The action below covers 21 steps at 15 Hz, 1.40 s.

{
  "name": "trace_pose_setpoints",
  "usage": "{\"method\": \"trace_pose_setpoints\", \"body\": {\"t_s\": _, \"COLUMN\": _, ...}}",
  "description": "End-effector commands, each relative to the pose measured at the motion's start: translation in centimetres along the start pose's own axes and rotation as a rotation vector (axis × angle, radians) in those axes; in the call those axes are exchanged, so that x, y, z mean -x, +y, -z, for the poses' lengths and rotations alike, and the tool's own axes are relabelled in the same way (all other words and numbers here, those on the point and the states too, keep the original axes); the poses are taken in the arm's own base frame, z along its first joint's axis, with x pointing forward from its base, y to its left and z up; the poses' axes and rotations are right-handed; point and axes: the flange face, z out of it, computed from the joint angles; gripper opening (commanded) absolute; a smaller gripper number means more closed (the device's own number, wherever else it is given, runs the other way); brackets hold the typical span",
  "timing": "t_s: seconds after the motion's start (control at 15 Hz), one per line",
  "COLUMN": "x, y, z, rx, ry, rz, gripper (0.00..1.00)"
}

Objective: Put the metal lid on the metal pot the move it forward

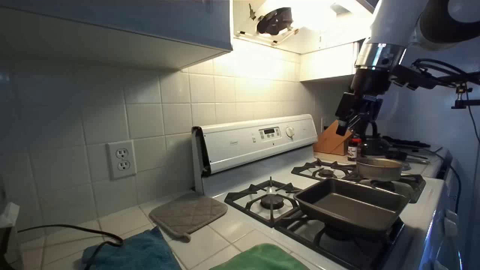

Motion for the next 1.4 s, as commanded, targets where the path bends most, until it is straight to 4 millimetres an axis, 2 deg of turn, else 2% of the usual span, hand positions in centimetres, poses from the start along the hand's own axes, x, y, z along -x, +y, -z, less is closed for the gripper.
{"method": "trace_pose_setpoints", "body": {"t_s": 0.0, "x": 0.0, "y": 0.0, "z": 0.0, "rx": 0.0, "ry": -0.001, "rz": 0.0, "gripper": 1.0}}
{"method": "trace_pose_setpoints", "body": {"t_s": 0.33, "x": 0.0, "y": 0.0, "z": 0.0, "rx": 0.0, "ry": -0.001, "rz": 0.0, "gripper": 1.0}}
{"method": "trace_pose_setpoints", "body": {"t_s": 0.4, "x": -0.7, "y": 0.7, "z": -0.2, "rx": 0.013, "ry": -0.001, "rz": -0.027, "gripper": 1.0}}
{"method": "trace_pose_setpoints", "body": {"t_s": 0.53, "x": -2.2, "y": 3.4, "z": -0.8, "rx": 0.048, "ry": 0.022, "rz": -0.124, "gripper": 1.0}}
{"method": "trace_pose_setpoints", "body": {"t_s": 0.8, "x": -4.4, "y": 10.6, "z": -1.6, "rx": 0.122, "ry": 0.025, "rz": -0.338, "gripper": 1.0}}
{"method": "trace_pose_setpoints", "body": {"t_s": 1.0, "x": -5.3, "y": 15.8, "z": -1.9, "rx": 0.156, "ry": 0.026, "rz": -0.489, "gripper": 1.0}}
{"method": "trace_pose_setpoints", "body": {"t_s": 1.33, "x": -6.1, "y": 23.1, "z": -1.9, "rx": 0.22, "ry": 0.062, "rz": -0.673, "gripper": 1.0}}
